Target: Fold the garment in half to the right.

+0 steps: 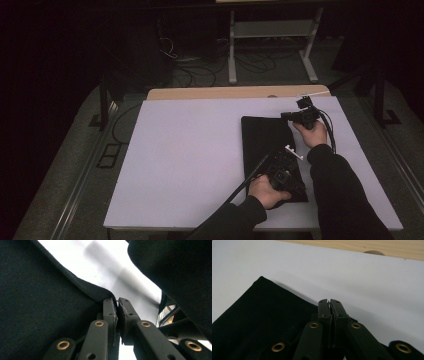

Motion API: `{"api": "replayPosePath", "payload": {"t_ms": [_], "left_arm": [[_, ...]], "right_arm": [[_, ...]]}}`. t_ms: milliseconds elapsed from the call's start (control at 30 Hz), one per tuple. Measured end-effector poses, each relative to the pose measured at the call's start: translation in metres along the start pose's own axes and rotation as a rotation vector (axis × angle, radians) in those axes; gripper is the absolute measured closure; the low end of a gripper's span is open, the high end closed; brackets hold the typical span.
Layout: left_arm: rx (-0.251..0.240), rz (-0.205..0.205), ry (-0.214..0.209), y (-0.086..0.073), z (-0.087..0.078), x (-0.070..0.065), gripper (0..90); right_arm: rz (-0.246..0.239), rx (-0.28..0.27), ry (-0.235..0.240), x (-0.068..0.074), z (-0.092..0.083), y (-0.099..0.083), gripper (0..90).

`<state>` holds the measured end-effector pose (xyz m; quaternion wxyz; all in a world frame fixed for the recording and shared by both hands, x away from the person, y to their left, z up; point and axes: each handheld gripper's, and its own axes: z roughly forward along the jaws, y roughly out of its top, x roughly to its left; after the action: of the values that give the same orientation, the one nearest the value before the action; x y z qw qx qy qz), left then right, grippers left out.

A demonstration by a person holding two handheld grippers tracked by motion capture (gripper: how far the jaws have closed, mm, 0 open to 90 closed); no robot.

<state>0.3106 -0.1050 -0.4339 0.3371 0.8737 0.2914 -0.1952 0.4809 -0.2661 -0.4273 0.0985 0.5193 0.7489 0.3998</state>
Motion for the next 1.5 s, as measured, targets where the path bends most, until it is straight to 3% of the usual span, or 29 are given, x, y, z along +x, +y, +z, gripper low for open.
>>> {"api": "replayPosePath", "payload": {"t_ms": [200, 300, 533, 633, 800, 900, 1033, 1267, 1500], "left_arm": [[-0.010, 0.003, -0.011, 0.000, -0.004, 0.000, 72.5], [-0.031, 0.010, -0.041, 0.000, -0.007, -0.001, 66.5], [-0.093, 0.000, -0.067, 0.001, -0.014, -0.001, 52.3], [-0.119, 0.016, -0.052, 0.002, -0.020, 0.000, 46.5], [-0.186, 0.021, -0.086, 0.001, -0.034, 0.007, 37.7], [-0.201, 0.033, -0.074, 0.001, -0.041, 0.013, 34.3], [-0.234, 0.015, -0.073, -0.002, -0.048, 0.019, 28.7], [-0.288, -0.008, -0.063, -0.006, -0.063, 0.031, 17.6], [-0.320, -0.028, -0.011, -0.014, -0.082, 0.045, 5.4]], "right_arm": [[-0.001, -0.022, -0.023, 0.000, -0.009, 0.001, 74.3], [-0.005, -0.036, -0.034, 0.003, -0.015, 0.003, 67.1], [-0.041, -0.063, -0.040, 0.013, -0.027, 0.006, 43.9], [-0.052, -0.070, -0.037, 0.016, -0.032, 0.006, 33.5], [-0.075, -0.075, -0.038, 0.021, -0.041, 0.006, 18.5], [-0.079, -0.077, -0.031, 0.022, -0.047, 0.004, 12.2], [-0.072, -0.082, -0.039, 0.021, -0.054, 0.001, 2.4], [-0.083, -0.107, -0.046, 0.019, -0.071, -0.004, 0.0], [-0.092, -0.108, -0.044, 0.017, -0.084, -0.012, 0.0]]}}
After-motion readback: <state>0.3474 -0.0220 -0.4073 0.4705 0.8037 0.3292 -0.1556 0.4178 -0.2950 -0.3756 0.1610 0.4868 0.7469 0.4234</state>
